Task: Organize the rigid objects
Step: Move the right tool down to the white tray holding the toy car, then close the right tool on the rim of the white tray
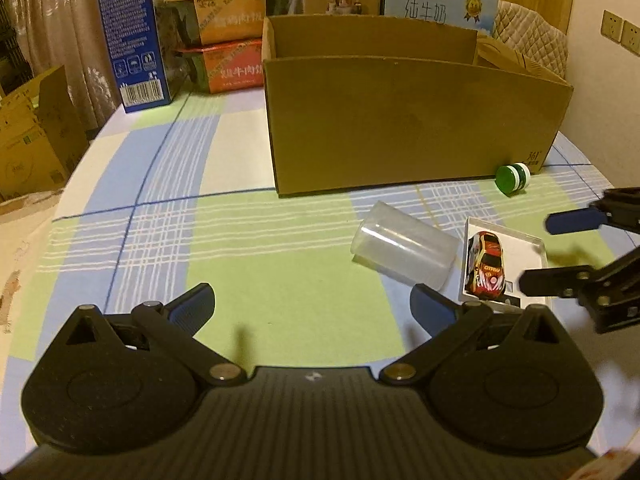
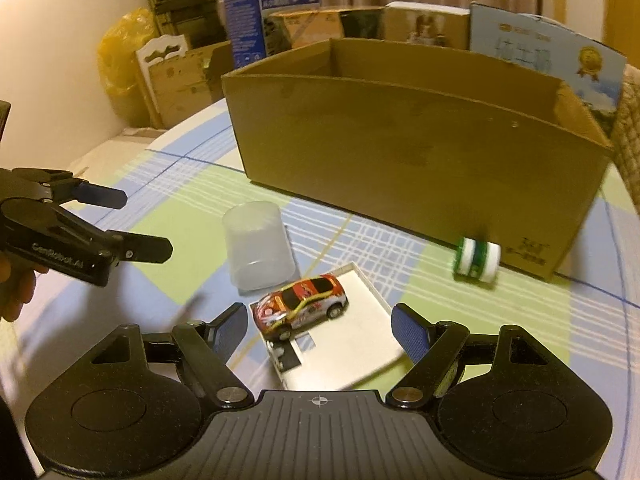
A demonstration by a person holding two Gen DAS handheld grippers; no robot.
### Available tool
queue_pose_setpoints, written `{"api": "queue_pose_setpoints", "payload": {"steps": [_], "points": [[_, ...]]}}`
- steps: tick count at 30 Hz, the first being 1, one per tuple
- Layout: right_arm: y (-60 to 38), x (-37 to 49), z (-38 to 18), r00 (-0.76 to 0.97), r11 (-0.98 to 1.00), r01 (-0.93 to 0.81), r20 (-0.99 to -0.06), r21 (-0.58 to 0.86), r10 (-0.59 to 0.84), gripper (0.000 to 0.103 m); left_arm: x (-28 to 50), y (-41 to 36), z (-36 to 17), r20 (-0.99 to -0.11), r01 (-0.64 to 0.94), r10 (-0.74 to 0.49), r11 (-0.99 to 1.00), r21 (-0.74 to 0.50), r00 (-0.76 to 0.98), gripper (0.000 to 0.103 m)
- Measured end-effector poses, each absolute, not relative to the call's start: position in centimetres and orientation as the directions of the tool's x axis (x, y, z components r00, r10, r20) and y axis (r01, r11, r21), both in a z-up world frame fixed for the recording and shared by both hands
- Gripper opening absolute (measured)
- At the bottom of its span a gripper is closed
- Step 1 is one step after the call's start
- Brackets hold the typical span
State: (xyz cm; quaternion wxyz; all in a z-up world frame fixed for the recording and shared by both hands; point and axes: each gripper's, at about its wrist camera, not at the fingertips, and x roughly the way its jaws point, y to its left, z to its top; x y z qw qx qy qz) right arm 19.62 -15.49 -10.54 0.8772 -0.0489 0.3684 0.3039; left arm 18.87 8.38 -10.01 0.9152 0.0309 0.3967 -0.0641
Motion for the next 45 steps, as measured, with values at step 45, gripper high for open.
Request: {"api": "queue_pose_setpoints", "payload": {"steps": [45], "points": [[-16.9, 21.8, -12.0, 0.592, 0.906, -0.416, -0.734, 0.074, 0.331, 0.061, 19.9, 8.0, -10.2, -0.729, 0.157, -0.127, 0.987, -0.027, 0.672, 0.102]]}}
